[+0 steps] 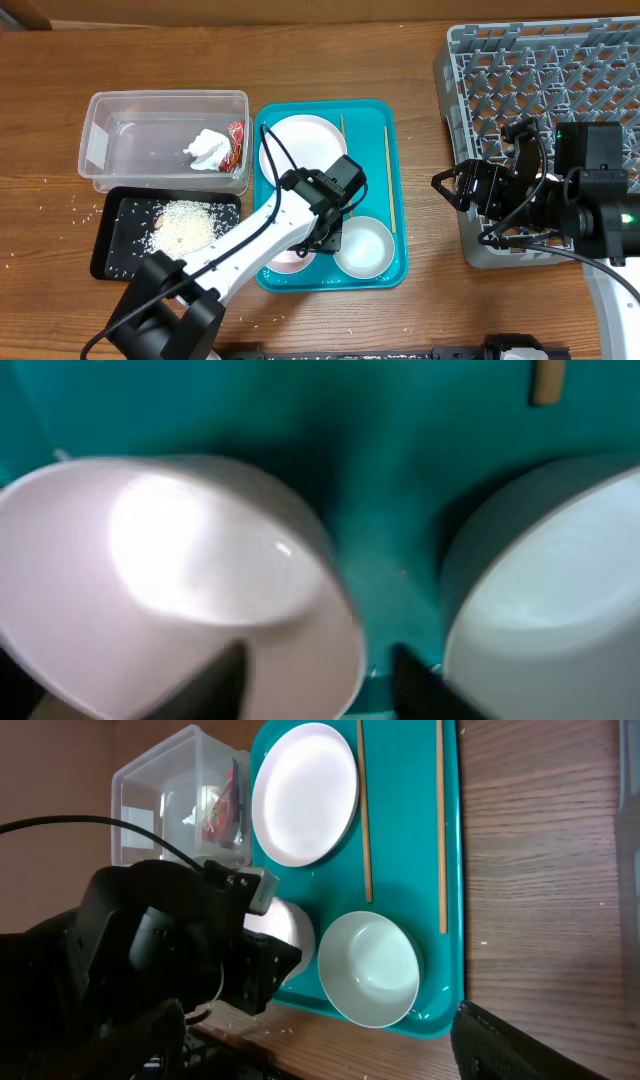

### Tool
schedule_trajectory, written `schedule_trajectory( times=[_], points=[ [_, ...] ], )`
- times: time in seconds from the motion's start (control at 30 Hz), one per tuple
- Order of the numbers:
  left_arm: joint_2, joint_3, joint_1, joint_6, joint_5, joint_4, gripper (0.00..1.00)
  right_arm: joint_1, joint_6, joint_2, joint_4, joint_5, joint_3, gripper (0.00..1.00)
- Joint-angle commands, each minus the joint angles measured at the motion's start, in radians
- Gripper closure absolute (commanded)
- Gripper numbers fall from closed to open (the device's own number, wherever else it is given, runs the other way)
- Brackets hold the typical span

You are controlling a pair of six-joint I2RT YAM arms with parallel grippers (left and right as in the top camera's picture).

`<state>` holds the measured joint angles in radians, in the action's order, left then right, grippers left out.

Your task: Sort waste into correct bins and load items into the dishwasher

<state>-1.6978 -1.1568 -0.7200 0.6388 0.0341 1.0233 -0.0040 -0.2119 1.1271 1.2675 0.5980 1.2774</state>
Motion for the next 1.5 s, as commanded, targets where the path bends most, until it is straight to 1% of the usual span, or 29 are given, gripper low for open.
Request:
schedule_trajectory(
  times=[0.0, 0.03, 0.07, 0.1, 0.17, 0.2, 0.27, 0.33, 0.43, 0.57, 0.7, 0.93, 1.0, 1.07, 1.1, 1.2, 1.23, 1.3, 1.33, 1.4, 1.43, 1.47],
  points=[
    [0.045, -0.090, 0.021, 0.033, 0.107, 0.070, 0.24, 0.006, 0.003, -0.003, -0.008, -0.011, 0.018, 0.10],
    [0.062, -0.126, 0.021, 0.024, 0.138, 0.104, 0.14, 0.006, 0.003, -0.003, -0.008, -0.020, 0.018, 0.09],
    [0.076, -0.151, 0.021, 0.013, 0.156, 0.124, 0.00, 0.006, 0.003, -0.003, -0.008, -0.027, 0.018, 0.09],
    [0.112, -0.216, 0.021, -0.013, 0.188, 0.171, 0.00, 0.006, 0.003, -0.003, -0.011, -0.060, 0.018, 0.08],
    [0.158, -0.294, 0.021, -0.045, 0.211, 0.213, 0.00, 0.006, 0.003, -0.003, -0.032, -0.159, 0.018, 0.06],
    [0.172, -0.317, 0.021, -0.059, 0.213, 0.223, 0.00, 0.006, 0.003, -0.003, -0.046, -0.209, 0.018, 0.00],
    [0.225, -0.383, 0.021, -0.105, 0.220, 0.237, 0.00, 0.006, 0.003, -0.003, -0.068, -0.281, 0.018, 0.00],
    [0.265, -0.414, 0.021, -0.128, 0.220, 0.248, 0.00, 0.006, 0.003, -0.003, -0.071, -0.283, 0.018, 0.00],
    [0.317, -0.424, 0.021, -0.150, 0.220, 0.272, 0.00, 0.006, 0.003, -0.003, -0.073, -0.284, 0.018, 0.00],
    [0.352, -0.424, 0.021, -0.149, 0.215, 0.306, 0.00, 0.006, 0.003, -0.003, -0.073, -0.284, 0.018, 0.00],
    [0.344, -0.423, 0.020, -0.148, 0.126, 0.307, 0.00, 0.006, 0.003, -0.003, -0.073, -0.284, 0.018, 0.00],
    [0.336, -0.423, 0.020, -0.148, 0.119, 0.316, 0.00, 0.006, 0.003, -0.003, -0.073, -0.284, 0.018, 0.00],
    [0.339, -0.422, 0.021, -0.150, 0.146, 0.306, 0.00, 0.006, 0.003, -0.003, -0.073, -0.284, 0.018, 0.00],
    [0.356, -0.407, 0.020, -0.166, 0.237, 0.242, 0.00, 0.006, 0.003, -0.003, -0.073, -0.284, 0.018, 0.00],
    [0.377, -0.383, 0.021, -0.209, 0.275, 0.175, 0.00, 0.006, 0.003, -0.003, -0.073, -0.284, 0.018, 0.00],
    [0.463, -0.252, 0.047, -0.429, 0.283, -0.095, 0.00, 0.006, 0.003, -0.003, -0.073, -0.284, 0.018, 0.00],
    [0.513, -0.174, 0.082, -0.467, 0.264, -0.205, 0.00, 0.006, 0.003, -0.003, -0.073, -0.284, 0.018, 0.00],
    [0.573, -0.092, 0.133, -0.480, 0.216, -0.293, 0.00, 0.006, 0.003, -0.003, -0.073, -0.284, 0.018, 0.00],
    [0.631, -0.020, 0.194, -0.479, 0.151, -0.350, 0.00, 0.006, 0.003, -0.003, -0.073, -0.284, 0.018, 0.00],
    [0.700, 0.053, 0.269, -0.480, 0.075, -0.396, 0.00, 0.006, 0.003, -0.003, -0.073, -0.284, 0.018, 0.00],
    [0.757, 0.111, 0.330, -0.480, 0.027, -0.427, 0.00, 0.006, 0.003, -0.003, -0.073, -0.284, 0.018, 0.00],
    [0.794, 0.146, 0.364, -0.486, 0.007, -0.445, 0.00, 0.006, 0.003, -0.003, -0.073, -0.284, 0.018, 0.00]
  ],
)
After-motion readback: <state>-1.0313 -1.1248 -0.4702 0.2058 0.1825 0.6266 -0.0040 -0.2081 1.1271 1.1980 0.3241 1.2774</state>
